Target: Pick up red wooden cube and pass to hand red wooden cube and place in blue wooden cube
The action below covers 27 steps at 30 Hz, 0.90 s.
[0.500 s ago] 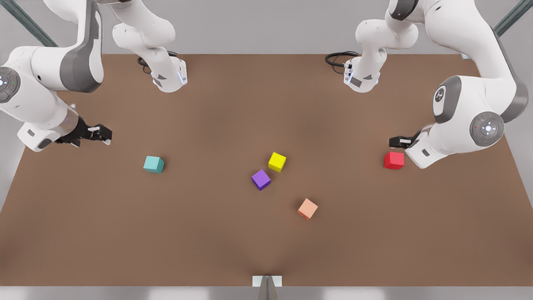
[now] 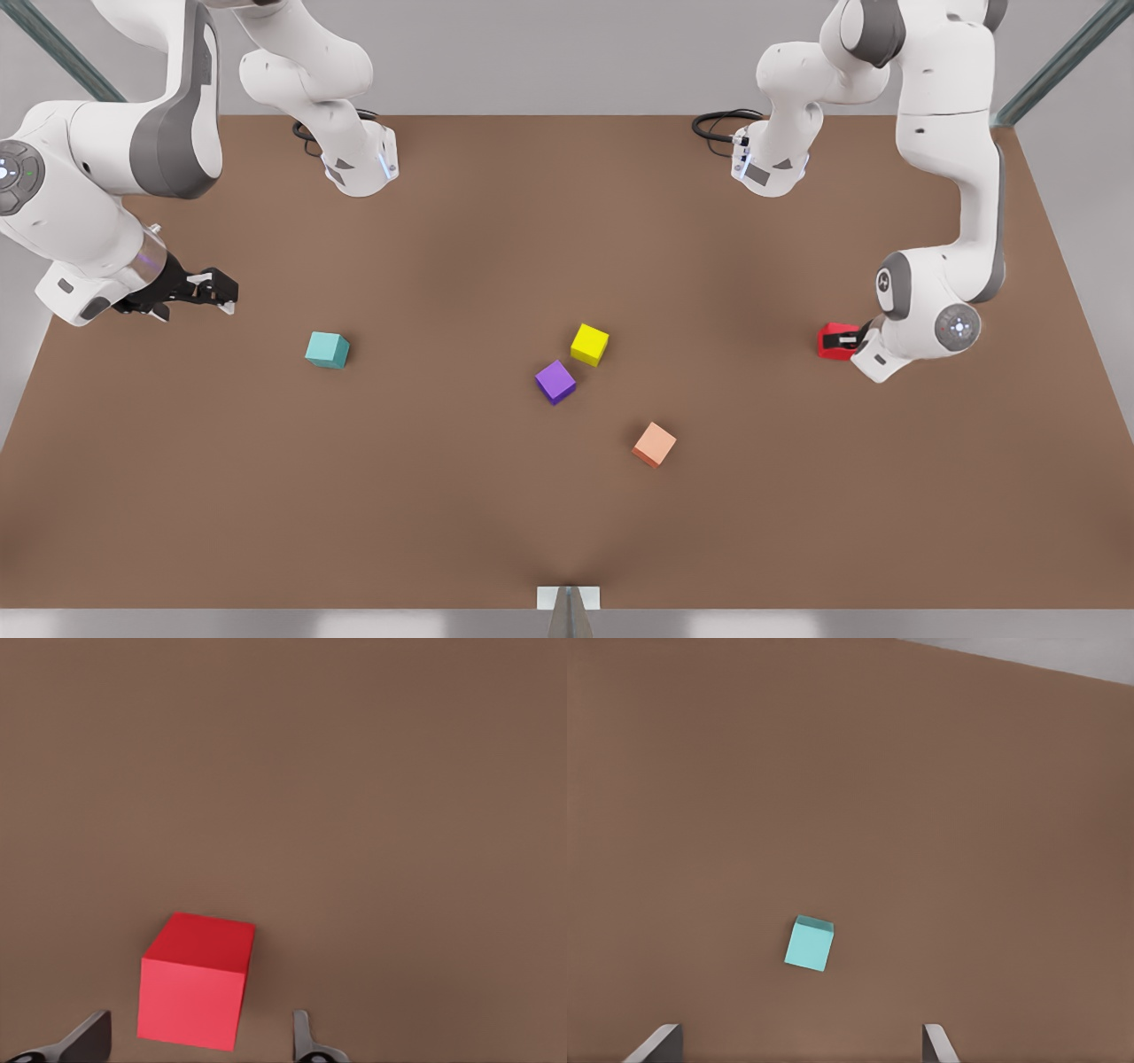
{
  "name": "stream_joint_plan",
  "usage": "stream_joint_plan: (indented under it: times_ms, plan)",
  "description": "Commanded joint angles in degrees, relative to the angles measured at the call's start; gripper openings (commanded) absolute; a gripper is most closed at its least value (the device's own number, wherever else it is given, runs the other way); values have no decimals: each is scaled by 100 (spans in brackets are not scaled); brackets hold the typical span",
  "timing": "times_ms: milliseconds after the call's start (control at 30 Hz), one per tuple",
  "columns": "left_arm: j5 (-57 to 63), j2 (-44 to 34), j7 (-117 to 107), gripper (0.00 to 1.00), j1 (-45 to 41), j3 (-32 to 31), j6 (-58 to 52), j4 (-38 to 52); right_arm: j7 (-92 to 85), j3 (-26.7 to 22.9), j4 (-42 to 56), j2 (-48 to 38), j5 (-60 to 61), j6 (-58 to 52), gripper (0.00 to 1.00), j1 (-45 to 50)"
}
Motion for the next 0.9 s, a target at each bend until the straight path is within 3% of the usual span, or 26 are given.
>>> stream_joint_plan:
  times_ms: [0,867]
  plan:
    - [1,-6,925,100,46,10,1354,-164,-179,-5,0,-6,7,19,100,3]
    - [-25,653,1831,100,161,72,1416,-771,-188,22,-18,3,-2,10,100,21]
